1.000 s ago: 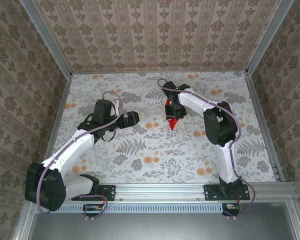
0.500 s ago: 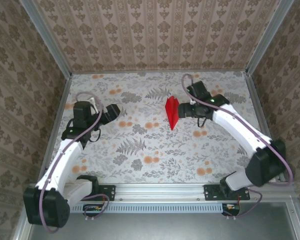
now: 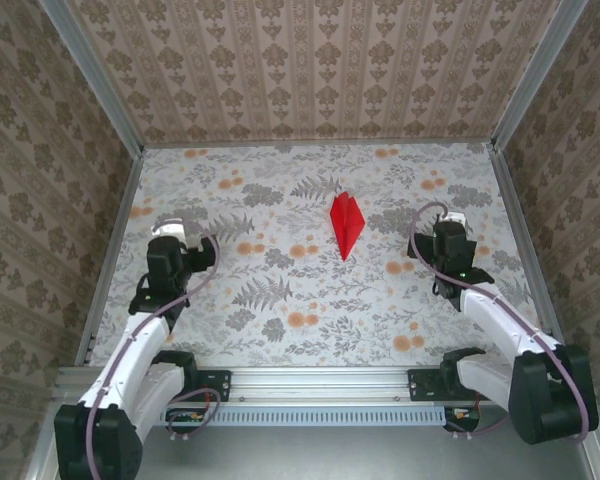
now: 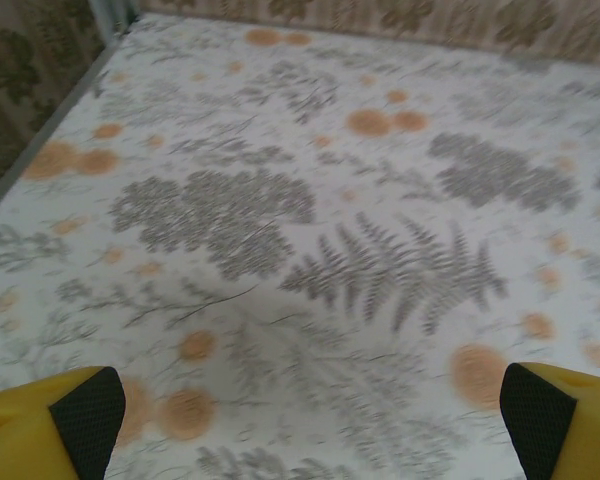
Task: Fold a paper plane with a square sheet of paper (fold left side to right side)
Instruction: Reset both arms
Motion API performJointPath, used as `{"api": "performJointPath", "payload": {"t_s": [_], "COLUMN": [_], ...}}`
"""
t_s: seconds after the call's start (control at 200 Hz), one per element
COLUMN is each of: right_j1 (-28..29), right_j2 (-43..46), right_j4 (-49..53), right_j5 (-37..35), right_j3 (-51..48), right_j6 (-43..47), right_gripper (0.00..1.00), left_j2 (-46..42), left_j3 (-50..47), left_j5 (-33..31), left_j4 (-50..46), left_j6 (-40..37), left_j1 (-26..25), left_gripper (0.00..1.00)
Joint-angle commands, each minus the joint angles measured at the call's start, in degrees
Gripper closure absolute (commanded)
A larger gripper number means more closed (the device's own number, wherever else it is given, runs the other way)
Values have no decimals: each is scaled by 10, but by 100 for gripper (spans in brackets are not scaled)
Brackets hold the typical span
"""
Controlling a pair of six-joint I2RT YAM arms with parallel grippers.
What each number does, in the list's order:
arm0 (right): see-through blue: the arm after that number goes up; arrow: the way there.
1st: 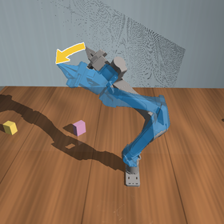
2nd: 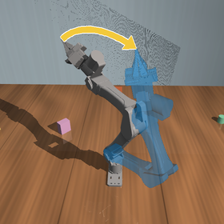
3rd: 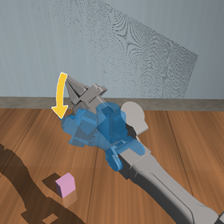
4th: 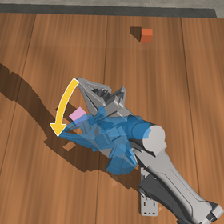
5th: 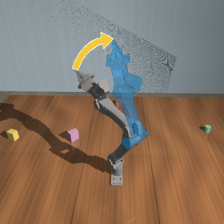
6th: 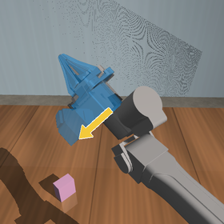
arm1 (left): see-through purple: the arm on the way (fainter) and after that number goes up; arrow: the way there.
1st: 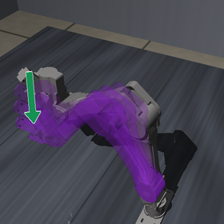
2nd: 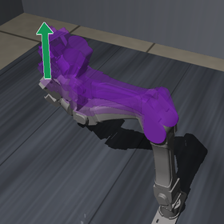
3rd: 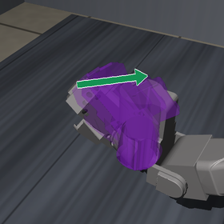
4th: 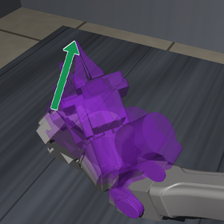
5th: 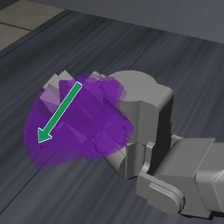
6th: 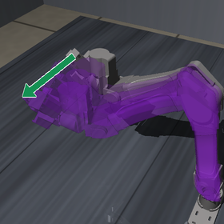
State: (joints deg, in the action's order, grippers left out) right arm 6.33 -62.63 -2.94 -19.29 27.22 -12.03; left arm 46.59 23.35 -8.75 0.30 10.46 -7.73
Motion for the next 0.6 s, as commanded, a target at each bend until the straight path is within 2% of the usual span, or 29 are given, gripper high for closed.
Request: {"api": "performJointPath", "payload": {"t_s": [0.0,0.155,0.26,0.345,0.475,0.55,0.595], "right_j1": [-12,-16,-18,-23,-37,-42,-44], "right_j2": [-37,-112,-142,-166,-238,-253,-247], "right_j4": [-173,-311,-330,-384,-450,-486,-467], "right_j5": [8,50,86,104,138,146,152], "right_j3": [-17,-45,-27,-30,-37,-49,-46], "right_j6": [23,50,91,119,116,112,113], "right_gripper": [0,0,0,0,0,0,0], "left_j2": [8,44,107,169,239,266,281], "left_j3": [-28,-71,-74,-56,-43,-37,-36], "left_j5": [-16,36,70,108,140,152,160], "left_j4": [66,165,231,269,352,388,410], "left_j6": [-71,-78,-86,-96,-111,-119,-123], "left_j1": [22,47,60,65,70,75,77], "left_gripper": [0,0,0,0,0,0,0]}}
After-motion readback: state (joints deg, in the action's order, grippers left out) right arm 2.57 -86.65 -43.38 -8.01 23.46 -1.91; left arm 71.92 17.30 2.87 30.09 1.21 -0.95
